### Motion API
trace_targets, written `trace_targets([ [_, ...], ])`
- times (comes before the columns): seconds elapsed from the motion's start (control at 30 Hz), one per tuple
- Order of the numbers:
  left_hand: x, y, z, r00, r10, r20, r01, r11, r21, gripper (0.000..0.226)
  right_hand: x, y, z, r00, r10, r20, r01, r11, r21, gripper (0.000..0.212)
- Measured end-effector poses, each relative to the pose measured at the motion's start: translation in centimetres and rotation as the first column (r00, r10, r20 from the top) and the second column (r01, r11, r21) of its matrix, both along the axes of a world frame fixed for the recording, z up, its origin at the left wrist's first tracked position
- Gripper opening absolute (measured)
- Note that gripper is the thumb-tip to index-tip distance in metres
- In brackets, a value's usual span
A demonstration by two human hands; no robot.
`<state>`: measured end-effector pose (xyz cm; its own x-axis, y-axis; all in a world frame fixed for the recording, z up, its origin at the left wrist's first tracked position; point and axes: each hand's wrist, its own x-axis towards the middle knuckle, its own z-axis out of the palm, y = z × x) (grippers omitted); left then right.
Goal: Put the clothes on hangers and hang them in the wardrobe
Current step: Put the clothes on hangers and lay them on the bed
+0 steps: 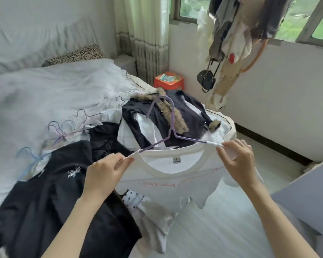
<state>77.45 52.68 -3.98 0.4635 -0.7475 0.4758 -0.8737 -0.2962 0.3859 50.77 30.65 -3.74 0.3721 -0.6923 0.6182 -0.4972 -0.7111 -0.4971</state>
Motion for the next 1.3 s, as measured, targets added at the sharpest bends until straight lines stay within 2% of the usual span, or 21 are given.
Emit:
trace_targets([
  [0.1, -1.2, 4.7, -0.8, 0.993, 0.113, -0.038, -0.115, 0.992, -0.049, 0.062, 1.1, 2.5, -0.2, 0.993, 0.122, -0.010, -0.121, 0.992, 0.018, 0.037],
  [0.17, -2.0, 8.1, -1.0, 0.980, 0.174, -0.095, -0.182, 0.980, -0.081, 0.054, 2.0, 4.1, 0.0, 0.977, 0.211, -0.026, -0.210, 0.977, 0.035, 0.039],
  [0.27, -3.8, 13.2, -0.8, 0.948, 0.305, -0.091, -0.315, 0.942, -0.120, 0.045, 3.7, 7.0, 0.1, 0.948, 0.312, -0.054, -0.311, 0.950, 0.036, 0.041],
  [0.43, -7.0, 21.3, 0.3, 0.845, 0.533, -0.043, -0.531, 0.826, -0.191, 0.039, 6.8, 12.4, 0.1, 0.875, 0.481, -0.055, -0.477, 0.876, 0.070, 0.035],
  [0.5, -7.7, 24.1, 1.0, 0.793, 0.609, 0.026, -0.591, 0.779, -0.211, 0.036, 8.1, 14.4, 0.4, 0.848, 0.527, -0.047, -0.523, 0.849, 0.082, 0.029],
  [0.73, -7.5, 29.3, 3.7, 0.623, 0.774, 0.109, -0.739, 0.629, -0.242, 0.031, 13.9, 18.4, 2.6, 0.761, 0.648, -0.036, -0.645, 0.761, 0.078, 0.020],
  [0.87, -4.4, 29.8, 4.8, 0.581, 0.806, 0.114, -0.766, 0.589, -0.258, 0.019, 18.5, 19.7, 4.1, 0.749, 0.662, -0.014, -0.661, 0.749, 0.045, 0.019],
  [1.0, 1.2, 29.3, 4.3, 0.577, 0.815, 0.051, -0.785, 0.571, -0.238, 0.015, 24.3, 19.8, 3.6, 0.740, 0.669, -0.067, -0.658, 0.741, 0.133, 0.018],
  [1.2, 12.9, 27.8, -2.7, 0.634, 0.767, -0.098, -0.773, 0.632, -0.051, 0.019, 33.7, 18.4, -2.1, 0.726, 0.641, -0.249, -0.578, 0.765, 0.284, 0.022],
  [1.3, 20.1, 26.8, -5.6, 0.635, 0.768, -0.082, -0.770, 0.638, 0.015, 0.020, 40.1, 17.4, -4.3, 0.712, 0.628, -0.315, -0.537, 0.775, 0.334, 0.025],
])
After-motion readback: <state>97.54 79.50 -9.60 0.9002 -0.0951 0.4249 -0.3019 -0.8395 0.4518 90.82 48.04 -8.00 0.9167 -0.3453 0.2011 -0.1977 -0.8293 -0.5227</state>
